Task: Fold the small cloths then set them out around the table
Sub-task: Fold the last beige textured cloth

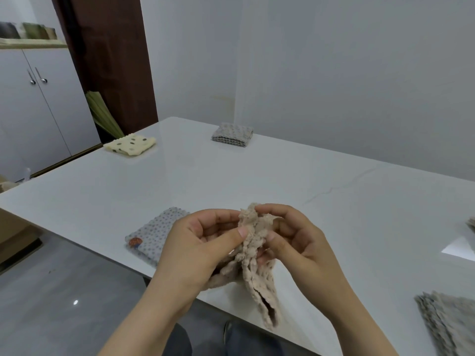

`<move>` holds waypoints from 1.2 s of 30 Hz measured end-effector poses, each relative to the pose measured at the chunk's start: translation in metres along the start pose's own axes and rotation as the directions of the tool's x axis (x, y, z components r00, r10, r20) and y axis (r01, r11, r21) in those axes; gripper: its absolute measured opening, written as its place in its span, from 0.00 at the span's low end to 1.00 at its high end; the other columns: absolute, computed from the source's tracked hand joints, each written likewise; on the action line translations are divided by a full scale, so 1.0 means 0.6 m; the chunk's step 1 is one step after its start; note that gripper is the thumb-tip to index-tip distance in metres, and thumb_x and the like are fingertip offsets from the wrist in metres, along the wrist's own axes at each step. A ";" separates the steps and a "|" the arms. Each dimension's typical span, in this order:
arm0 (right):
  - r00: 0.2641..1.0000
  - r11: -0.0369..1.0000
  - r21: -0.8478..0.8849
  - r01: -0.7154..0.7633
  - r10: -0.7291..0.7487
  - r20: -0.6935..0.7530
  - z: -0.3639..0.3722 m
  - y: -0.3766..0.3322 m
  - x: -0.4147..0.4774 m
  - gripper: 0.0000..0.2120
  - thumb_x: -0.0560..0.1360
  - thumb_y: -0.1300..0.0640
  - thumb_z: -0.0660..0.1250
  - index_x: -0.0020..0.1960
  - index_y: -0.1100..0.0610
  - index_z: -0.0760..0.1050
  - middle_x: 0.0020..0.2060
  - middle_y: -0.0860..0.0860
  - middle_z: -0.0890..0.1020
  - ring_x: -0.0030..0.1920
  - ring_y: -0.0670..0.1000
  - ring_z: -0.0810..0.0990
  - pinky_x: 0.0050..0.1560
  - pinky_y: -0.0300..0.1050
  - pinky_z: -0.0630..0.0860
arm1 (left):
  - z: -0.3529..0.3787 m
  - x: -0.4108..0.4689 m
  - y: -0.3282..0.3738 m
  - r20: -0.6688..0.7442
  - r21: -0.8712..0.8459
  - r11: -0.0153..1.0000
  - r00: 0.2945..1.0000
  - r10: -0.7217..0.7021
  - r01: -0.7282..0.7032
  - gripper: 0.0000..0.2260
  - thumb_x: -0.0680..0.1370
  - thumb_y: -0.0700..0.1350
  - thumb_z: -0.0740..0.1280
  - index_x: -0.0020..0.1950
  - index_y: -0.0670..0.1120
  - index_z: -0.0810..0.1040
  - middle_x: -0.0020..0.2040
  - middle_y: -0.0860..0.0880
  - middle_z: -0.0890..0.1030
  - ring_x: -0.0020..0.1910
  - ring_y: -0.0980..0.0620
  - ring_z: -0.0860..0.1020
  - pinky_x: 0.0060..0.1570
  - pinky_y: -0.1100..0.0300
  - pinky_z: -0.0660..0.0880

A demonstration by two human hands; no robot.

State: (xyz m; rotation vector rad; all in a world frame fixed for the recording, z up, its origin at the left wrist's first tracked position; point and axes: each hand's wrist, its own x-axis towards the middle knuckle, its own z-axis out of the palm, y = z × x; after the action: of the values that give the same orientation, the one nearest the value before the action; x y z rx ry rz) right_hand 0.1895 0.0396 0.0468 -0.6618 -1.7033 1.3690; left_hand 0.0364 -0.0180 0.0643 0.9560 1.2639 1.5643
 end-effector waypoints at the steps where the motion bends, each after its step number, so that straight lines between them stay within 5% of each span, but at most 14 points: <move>1: 1.000 1.000 0.004 0.001 -0.001 0.010 0.001 0.000 0.002 0.13 0.76 0.63 0.63 0.58 0.54 0.77 0.43 0.63 0.82 0.40 0.60 0.83 0.42 0.48 0.81 | 0.000 -0.001 -0.001 -0.007 0.005 1.000 1.000 0.005 -0.005 0.06 0.70 0.35 0.72 0.43 0.43 0.84 0.40 0.45 0.86 0.39 0.51 0.85 0.37 0.66 0.78; 8: 0.995 0.995 0.011 -0.097 0.096 0.038 0.002 -0.002 0.012 0.09 0.73 0.58 0.71 0.52 0.56 0.77 0.30 0.58 0.78 0.25 0.53 0.76 0.27 0.42 0.74 | -0.005 -0.002 0.000 -0.085 0.072 0.997 0.996 0.019 -0.012 0.04 0.69 0.36 0.73 0.37 0.45 0.84 0.35 0.47 0.85 0.35 0.54 0.83 0.37 0.67 0.79; 13: 0.990 0.986 -0.095 -0.134 0.138 0.036 0.002 -0.011 0.018 0.08 0.73 0.56 0.69 0.47 0.59 0.73 0.24 0.54 0.77 0.20 0.49 0.71 0.22 0.36 0.67 | -0.007 -0.002 0.001 -0.126 0.129 0.991 0.991 0.053 -0.036 0.06 0.69 0.37 0.74 0.36 0.47 0.84 0.34 0.48 0.85 0.34 0.56 0.83 0.36 0.68 0.78; 28: 0.992 0.939 -0.323 -0.118 0.129 0.011 0.001 -0.044 0.024 0.08 0.73 0.53 0.71 0.42 0.56 0.76 0.22 0.52 0.77 0.21 0.48 0.70 0.28 0.37 0.69 | -0.011 -0.004 0.010 -0.054 0.165 0.975 0.986 0.158 -0.148 0.03 0.68 0.44 0.72 0.39 0.51 0.85 0.37 0.50 0.86 0.38 0.55 0.83 0.39 0.67 0.79; 36: 0.992 0.937 -0.329 -0.119 0.125 -0.003 0.001 -0.039 0.025 0.07 0.74 0.56 0.71 0.45 0.59 0.76 0.23 0.53 0.78 0.21 0.49 0.70 0.27 0.35 0.67 | -0.016 -0.002 0.008 -0.018 0.231 0.962 0.988 0.155 -0.147 0.07 0.69 0.37 0.74 0.41 0.49 0.84 0.38 0.51 0.86 0.40 0.54 0.84 0.42 0.66 0.80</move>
State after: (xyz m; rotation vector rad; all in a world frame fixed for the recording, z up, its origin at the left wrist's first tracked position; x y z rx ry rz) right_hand 0.1833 0.0452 0.0735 -0.9587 -1.9546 1.1833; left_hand 0.0270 -0.0227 0.0671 1.1992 1.4488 1.5804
